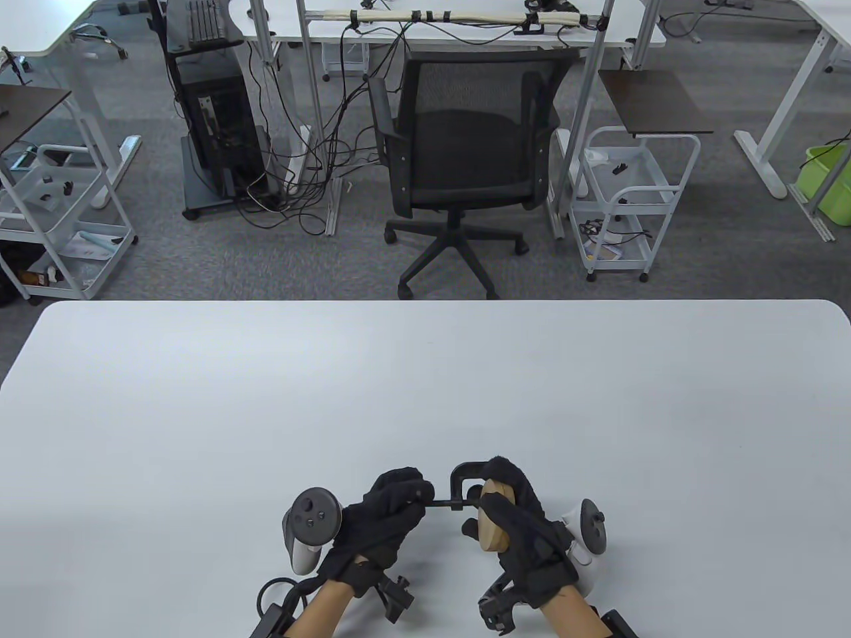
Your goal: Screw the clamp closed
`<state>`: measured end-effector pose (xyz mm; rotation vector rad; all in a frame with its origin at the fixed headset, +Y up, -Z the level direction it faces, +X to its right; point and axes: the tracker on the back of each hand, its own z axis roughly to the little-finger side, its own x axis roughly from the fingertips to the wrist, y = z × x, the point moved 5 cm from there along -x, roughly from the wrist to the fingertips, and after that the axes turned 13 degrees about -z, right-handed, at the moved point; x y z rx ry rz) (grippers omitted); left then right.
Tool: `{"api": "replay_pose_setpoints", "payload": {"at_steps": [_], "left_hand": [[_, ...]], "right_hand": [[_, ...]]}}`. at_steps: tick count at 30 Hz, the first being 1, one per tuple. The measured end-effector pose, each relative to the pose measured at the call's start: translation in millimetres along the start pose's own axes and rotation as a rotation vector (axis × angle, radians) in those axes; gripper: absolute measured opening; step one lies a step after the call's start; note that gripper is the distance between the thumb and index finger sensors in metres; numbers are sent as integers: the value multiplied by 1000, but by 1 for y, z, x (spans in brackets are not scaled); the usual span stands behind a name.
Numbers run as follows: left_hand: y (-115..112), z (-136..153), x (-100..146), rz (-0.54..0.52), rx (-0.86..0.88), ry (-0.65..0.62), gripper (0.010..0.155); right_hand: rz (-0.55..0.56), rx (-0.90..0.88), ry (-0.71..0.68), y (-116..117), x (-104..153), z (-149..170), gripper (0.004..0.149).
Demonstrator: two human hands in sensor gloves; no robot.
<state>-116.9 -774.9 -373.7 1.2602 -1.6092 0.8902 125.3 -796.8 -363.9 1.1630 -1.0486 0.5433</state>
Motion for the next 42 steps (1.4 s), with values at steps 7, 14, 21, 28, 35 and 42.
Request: {"api": "replay_pose_setpoints", "payload": {"at_steps": [7, 14, 21, 28, 35, 42], "left_hand": [[1, 4, 1, 12, -18, 35, 67], [9, 17, 2, -55, -76, 131, 57], [-3, 29, 5, 59, -68, 235, 70], [-12, 29, 5, 123, 59, 234, 60], [-10, 19, 3, 98, -25, 157, 61], [-10, 13, 3, 74, -21, 101, 58]], "right_hand": [[14, -12, -23, -3, 1, -4, 72], [37, -17, -28, -7, 2, -5, 72], [22, -14, -25, -6, 1, -4, 72], [-3, 29, -33, -2, 0, -7, 72], [5, 24, -32, -4, 0, -5, 71], [4, 11, -38, -3, 0, -6, 72]]}}
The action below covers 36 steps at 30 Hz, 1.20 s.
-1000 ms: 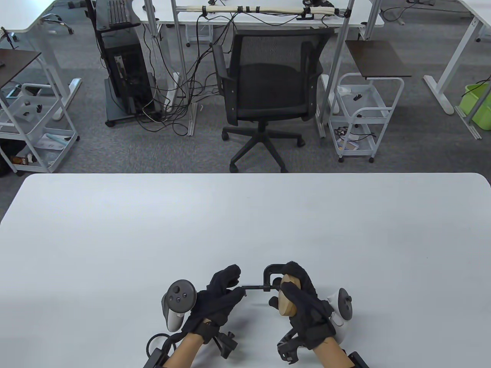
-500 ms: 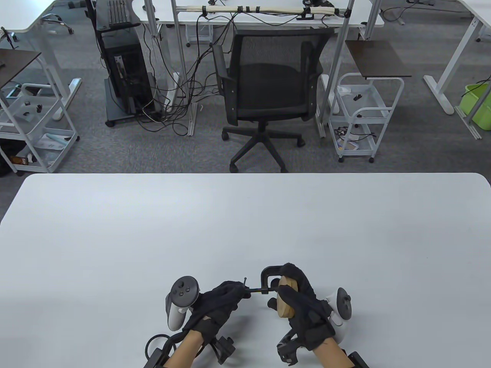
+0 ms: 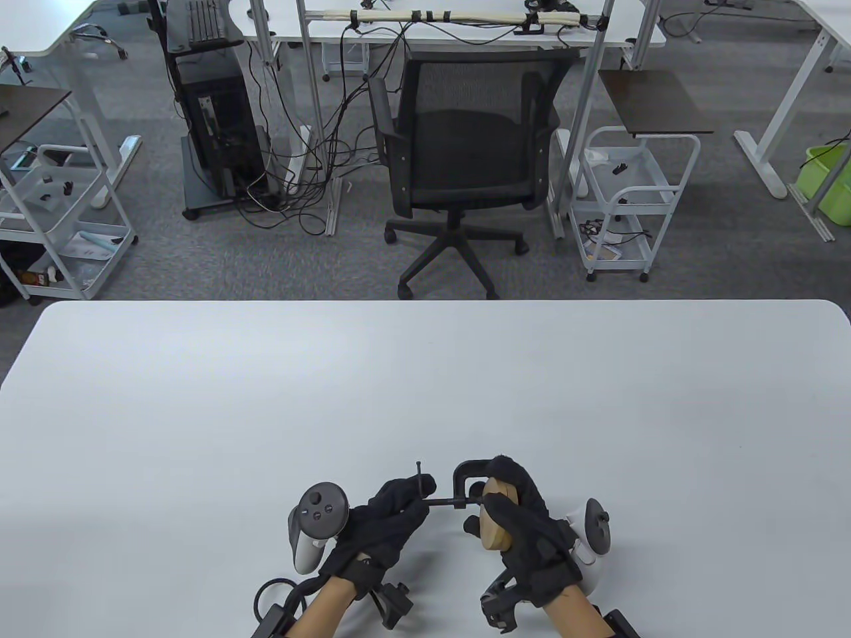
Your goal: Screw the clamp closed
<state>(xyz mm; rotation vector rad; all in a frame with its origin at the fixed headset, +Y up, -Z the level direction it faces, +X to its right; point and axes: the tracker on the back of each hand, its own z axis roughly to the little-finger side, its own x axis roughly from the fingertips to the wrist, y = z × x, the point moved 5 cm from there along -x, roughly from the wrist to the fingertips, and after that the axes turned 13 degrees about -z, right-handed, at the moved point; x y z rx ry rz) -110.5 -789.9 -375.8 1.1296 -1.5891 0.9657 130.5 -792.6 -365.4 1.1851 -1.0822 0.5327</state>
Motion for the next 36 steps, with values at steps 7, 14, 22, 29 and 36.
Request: {"api": "replay_pose_setpoints", "payload": {"at_steps": [7, 14, 22, 29, 36], "left_hand": [[6, -17, 0, -71, -49, -114, 48], [6, -18, 1, -72, -52, -118, 46], [9, -12, -1, -36, -91, -73, 68], [14, -3, -1, -52, -127, 3, 63], [2, 17, 1, 68, 64, 155, 68]], "right_hand": [[2, -5, 10, 1, 1, 1, 72], [1, -24, 21, 1, 1, 3, 72], [13, -25, 8, -1, 1, 1, 72], [21, -27, 0, -3, 1, -1, 72], [3, -25, 11, -1, 1, 1, 72]]}}
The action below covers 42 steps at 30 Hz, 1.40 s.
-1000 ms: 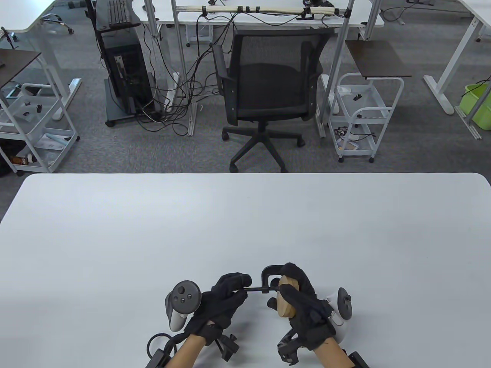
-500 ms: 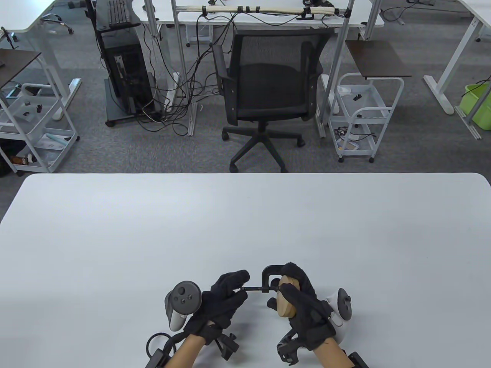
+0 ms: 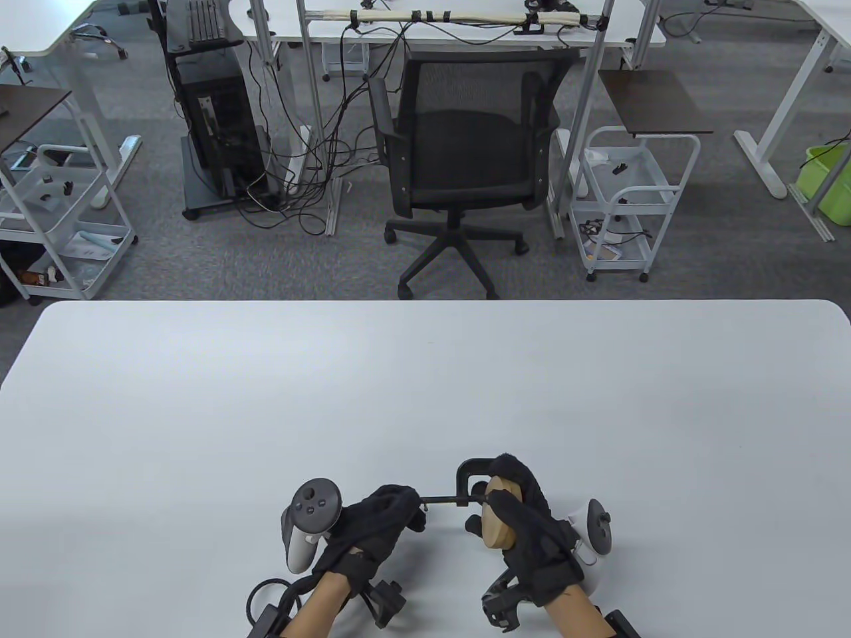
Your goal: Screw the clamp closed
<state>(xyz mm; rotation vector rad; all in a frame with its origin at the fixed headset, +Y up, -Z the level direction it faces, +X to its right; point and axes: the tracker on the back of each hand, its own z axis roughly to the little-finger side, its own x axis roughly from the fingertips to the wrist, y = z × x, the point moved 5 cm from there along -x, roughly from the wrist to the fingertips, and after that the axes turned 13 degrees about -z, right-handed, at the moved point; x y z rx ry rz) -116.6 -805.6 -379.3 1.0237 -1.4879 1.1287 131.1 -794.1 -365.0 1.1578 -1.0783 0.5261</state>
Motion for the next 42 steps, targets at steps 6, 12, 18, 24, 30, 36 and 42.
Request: {"api": "replay_pose_setpoints", "payload": {"at_steps": [6, 12, 18, 24, 30, 36, 42], "left_hand": [[-9, 3, 0, 52, 57, 22, 67], [-7, -9, 0, 30, 7, -64, 60], [-3, -22, 0, -20, -21, -154, 50], [-1, -27, 2, -47, -42, -201, 48], [-1, -27, 2, -53, -53, -204, 47], [1, -30, 4, -67, -74, -202, 64], [7, -24, 5, -141, -130, -162, 64]], "right_hand": [[-40, 30, 12, 6, -1, 1, 73], [-27, 25, 7, 4, -2, 1, 73], [-26, 16, 12, 4, -1, 1, 73], [-29, 3, 17, 5, -1, 1, 73], [-22, -1, 18, 4, -1, 1, 73], [-4, 2, 6, 1, -1, -1, 73], [3, 10, 10, 0, 0, -1, 73]]}}
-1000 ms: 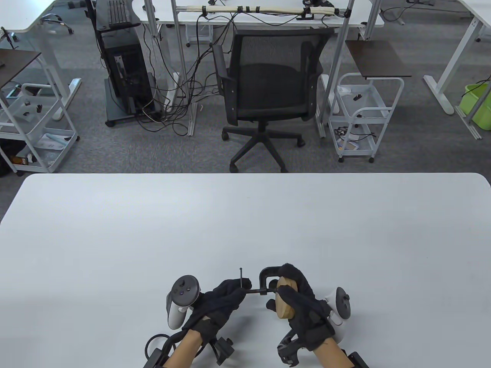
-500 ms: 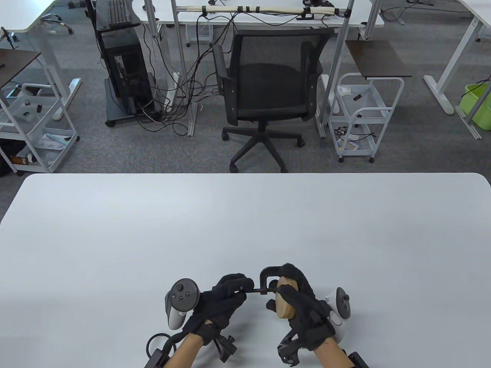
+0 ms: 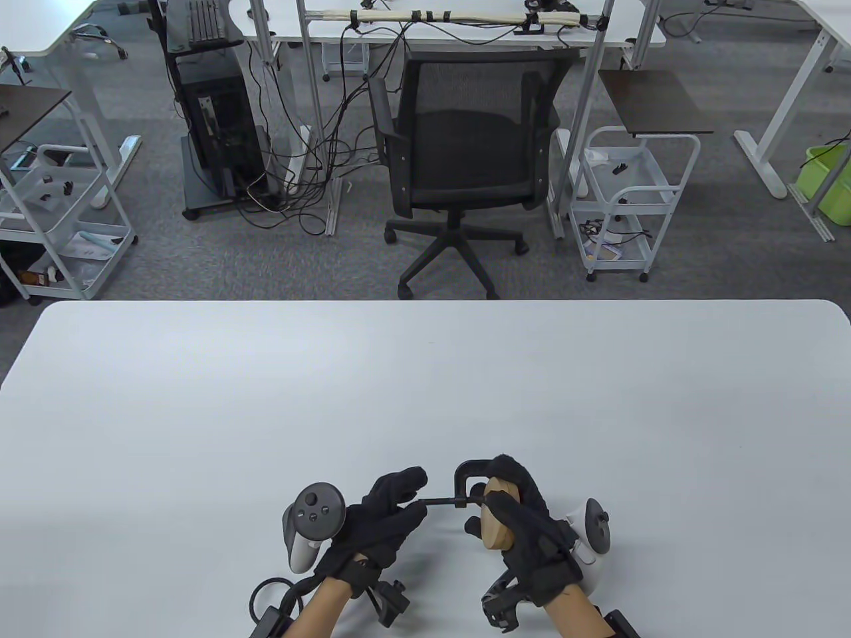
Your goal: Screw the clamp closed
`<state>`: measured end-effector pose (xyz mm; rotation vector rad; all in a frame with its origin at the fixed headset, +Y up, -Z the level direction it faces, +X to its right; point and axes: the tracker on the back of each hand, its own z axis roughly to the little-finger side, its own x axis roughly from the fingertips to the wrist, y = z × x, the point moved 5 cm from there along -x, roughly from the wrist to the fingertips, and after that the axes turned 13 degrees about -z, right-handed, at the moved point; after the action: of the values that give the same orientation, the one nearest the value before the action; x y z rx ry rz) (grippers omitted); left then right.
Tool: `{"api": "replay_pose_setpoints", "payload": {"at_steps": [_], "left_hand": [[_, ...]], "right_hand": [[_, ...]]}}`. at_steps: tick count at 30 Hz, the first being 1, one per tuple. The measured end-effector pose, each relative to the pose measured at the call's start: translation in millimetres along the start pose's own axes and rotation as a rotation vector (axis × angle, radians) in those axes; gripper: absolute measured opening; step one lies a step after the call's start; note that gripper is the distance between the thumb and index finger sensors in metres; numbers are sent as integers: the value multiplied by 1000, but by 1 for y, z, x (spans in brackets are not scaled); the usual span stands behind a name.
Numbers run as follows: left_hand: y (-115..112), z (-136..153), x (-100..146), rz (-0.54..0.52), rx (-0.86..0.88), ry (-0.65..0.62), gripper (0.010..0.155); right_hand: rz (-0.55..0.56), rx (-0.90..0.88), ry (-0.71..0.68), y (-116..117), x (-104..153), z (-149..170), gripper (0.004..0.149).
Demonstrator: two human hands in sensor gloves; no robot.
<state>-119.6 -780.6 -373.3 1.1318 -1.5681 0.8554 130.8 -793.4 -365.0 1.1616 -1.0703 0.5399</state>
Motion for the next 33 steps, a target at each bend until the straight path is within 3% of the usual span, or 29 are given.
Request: {"api": "replay_pose_setpoints", "payload": {"at_steps": [4, 7, 14, 24, 33], "left_hand": [[9, -2, 2, -109, -127, -5, 60], [6, 0, 1, -61, -156, 24, 68], [-3, 16, 2, 33, 7, 145, 76], [-12, 18, 2, 114, 124, 164, 66], [-8, 7, 0, 92, 95, 81, 58]], "right_hand": [[1, 2, -7, 0, 0, 0, 73], [0, 0, -10, 0, 0, 0, 73], [-34, 9, -4, 5, -1, 1, 73], [-37, -1, -4, 4, -1, 2, 72], [-44, -1, -1, 5, -1, 2, 72]]}}
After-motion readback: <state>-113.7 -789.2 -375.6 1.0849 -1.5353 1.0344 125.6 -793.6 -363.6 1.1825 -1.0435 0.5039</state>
